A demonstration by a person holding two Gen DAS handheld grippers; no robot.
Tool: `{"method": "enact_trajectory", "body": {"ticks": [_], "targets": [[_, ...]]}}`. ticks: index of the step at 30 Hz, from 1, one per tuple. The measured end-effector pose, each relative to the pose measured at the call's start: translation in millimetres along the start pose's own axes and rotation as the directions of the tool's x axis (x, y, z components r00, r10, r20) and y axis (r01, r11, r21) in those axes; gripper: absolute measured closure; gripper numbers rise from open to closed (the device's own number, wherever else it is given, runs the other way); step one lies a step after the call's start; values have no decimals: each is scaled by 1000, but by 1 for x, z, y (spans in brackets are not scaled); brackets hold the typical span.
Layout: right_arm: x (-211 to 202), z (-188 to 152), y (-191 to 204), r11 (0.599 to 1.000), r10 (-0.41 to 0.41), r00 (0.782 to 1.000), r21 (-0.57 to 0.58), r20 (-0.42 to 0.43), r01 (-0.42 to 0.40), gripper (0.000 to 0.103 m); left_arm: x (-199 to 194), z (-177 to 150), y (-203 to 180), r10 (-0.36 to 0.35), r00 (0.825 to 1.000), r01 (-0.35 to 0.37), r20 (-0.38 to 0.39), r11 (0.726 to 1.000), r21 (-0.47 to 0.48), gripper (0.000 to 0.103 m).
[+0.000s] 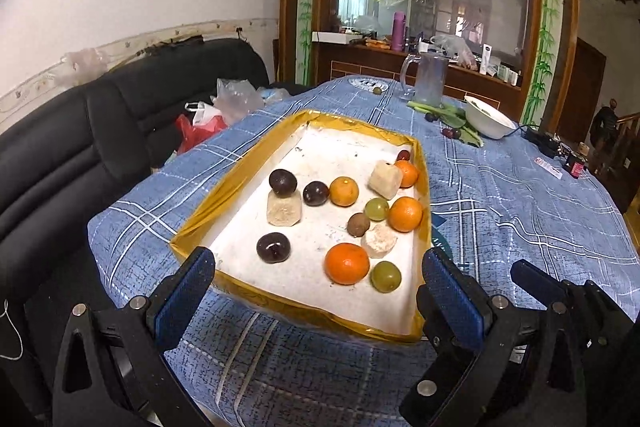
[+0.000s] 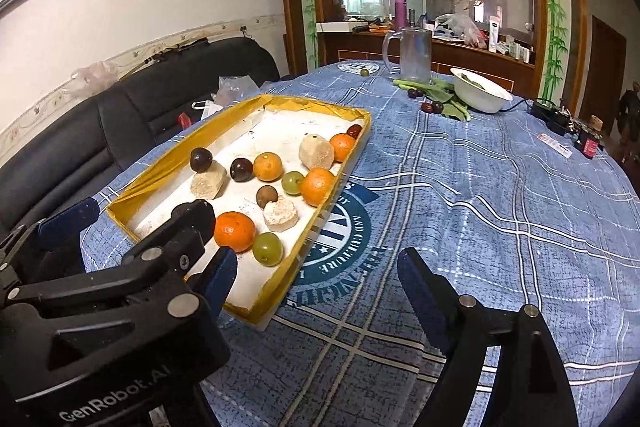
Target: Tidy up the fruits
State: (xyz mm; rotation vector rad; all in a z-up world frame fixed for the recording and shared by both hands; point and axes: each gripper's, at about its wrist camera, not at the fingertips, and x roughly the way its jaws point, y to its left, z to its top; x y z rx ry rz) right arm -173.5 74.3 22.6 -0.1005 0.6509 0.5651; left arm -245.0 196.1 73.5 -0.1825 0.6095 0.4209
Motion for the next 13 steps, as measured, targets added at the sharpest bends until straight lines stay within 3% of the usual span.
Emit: {"method": "enact_trajectory", "body": {"ticks": [13], "targets": [[4, 7, 3, 999, 29, 1000, -14, -9, -29, 17, 10, 10, 7, 12, 999, -13, -46, 1000, -15, 0]]}}
